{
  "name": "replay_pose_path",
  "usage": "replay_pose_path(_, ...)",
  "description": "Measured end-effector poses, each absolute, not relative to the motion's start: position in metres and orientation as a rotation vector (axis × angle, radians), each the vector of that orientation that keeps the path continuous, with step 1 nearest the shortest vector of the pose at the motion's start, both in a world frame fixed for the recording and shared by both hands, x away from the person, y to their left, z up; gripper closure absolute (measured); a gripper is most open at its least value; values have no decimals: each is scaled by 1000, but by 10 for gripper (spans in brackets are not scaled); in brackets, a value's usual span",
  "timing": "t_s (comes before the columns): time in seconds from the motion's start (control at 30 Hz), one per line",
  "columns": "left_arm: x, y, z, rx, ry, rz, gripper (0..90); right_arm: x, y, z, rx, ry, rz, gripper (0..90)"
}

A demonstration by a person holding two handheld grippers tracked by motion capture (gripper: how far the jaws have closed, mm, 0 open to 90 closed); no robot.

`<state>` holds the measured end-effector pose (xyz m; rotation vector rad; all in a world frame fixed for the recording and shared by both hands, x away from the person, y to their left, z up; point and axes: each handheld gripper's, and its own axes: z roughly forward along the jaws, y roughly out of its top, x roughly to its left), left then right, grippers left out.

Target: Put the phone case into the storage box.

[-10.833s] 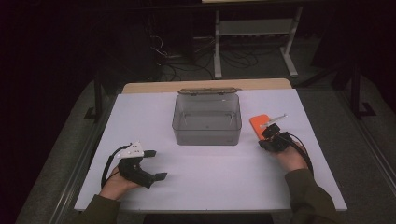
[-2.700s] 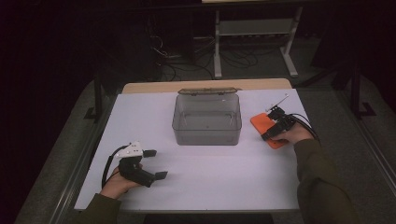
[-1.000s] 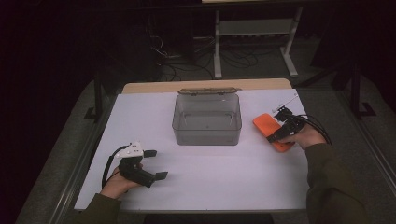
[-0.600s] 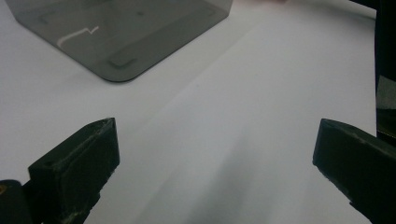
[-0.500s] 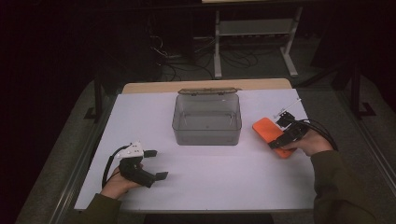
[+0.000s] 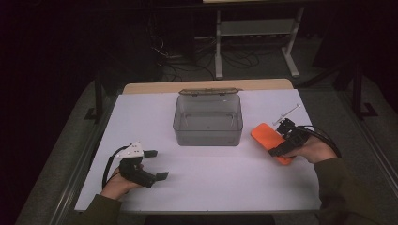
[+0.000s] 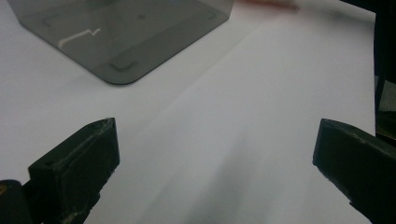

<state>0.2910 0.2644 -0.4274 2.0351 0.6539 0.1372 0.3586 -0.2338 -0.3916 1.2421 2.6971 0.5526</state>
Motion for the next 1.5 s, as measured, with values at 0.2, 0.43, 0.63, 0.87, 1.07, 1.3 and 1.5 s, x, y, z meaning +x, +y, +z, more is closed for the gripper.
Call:
replay_pose_path(0.2, 291, 263, -428, 2034, 654, 134, 0, 347, -226, -390, 1195, 2727, 549, 155)
replay_pose_path(0.43, 291, 264, -427, 2032, 652, 136, 0, 335, -213, -388, 1111, 2769, 554, 155)
replay_pose_path(0.63, 291, 264, -427, 2028, 653, 137, 0, 326, -201, -386, 1053, 2800, 565, 155)
replay_pose_path(0.87, 291, 265, -427, 2028, 653, 136, 0, 321, -187, -388, 990, 2841, 559, 155)
replay_pose_path(1.07, 291, 264, -427, 2028, 653, 135, 0, 318, -174, -386, 919, 2871, 554, 154)
replay_pose_path(1.3, 291, 265, -426, 2025, 655, 136, 0, 321, -156, -385, 839, 2903, 545, 154)
replay_pose_path(1.5, 291, 266, -426, 2026, 652, 138, 0, 325, -138, -384, 781, 2927, 548, 154)
